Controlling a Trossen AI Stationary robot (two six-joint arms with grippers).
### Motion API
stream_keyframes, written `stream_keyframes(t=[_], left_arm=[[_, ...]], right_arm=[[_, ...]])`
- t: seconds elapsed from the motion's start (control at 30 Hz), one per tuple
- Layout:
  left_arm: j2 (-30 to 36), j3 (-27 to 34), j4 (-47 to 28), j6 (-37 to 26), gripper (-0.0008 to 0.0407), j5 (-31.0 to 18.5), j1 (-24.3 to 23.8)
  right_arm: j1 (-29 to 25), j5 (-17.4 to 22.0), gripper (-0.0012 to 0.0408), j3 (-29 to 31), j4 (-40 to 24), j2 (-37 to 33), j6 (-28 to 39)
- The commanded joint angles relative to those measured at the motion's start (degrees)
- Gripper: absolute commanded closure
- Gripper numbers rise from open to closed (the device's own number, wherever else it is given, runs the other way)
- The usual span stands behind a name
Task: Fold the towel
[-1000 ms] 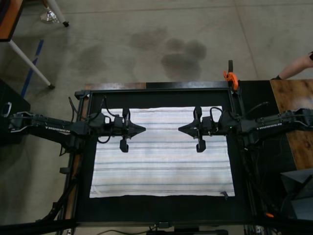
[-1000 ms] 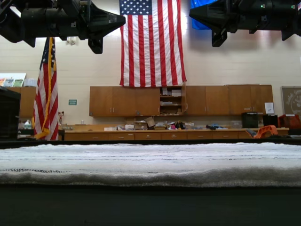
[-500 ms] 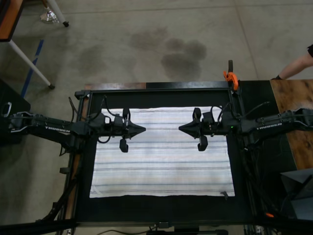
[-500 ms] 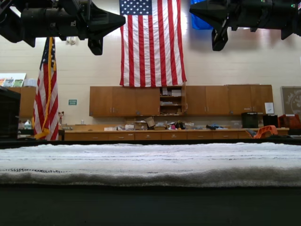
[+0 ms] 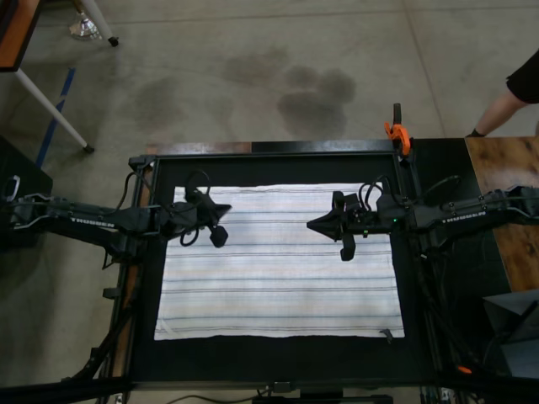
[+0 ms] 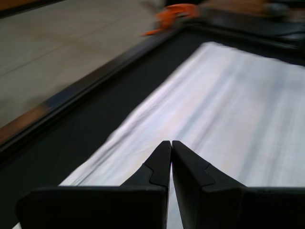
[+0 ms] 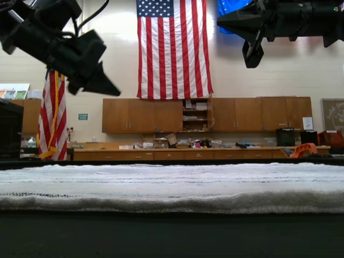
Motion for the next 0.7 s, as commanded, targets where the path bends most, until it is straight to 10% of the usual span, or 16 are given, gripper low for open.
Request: stream_keyframes(t=[0.0,0.27,0.67], left_arm=[[-0.7,0.1,-4.2,-4.9,0.0399,-3.8,1.2],[-0.2,0.1,-29.0,-29.8,0.0399,-10.6,10.0],[5.8,-0.3,-32.0,-26.1,0.0384,-1.1,27.6]], right_arm=[[0.0,0.0,0.0396,0.0,0.0,0.0,1.4],[0.0,0.0,0.0396,0.0,-1.4,0.0,5.8],[0.0,0.1,0.0396,0.0,-2.8,0.0,8.1]])
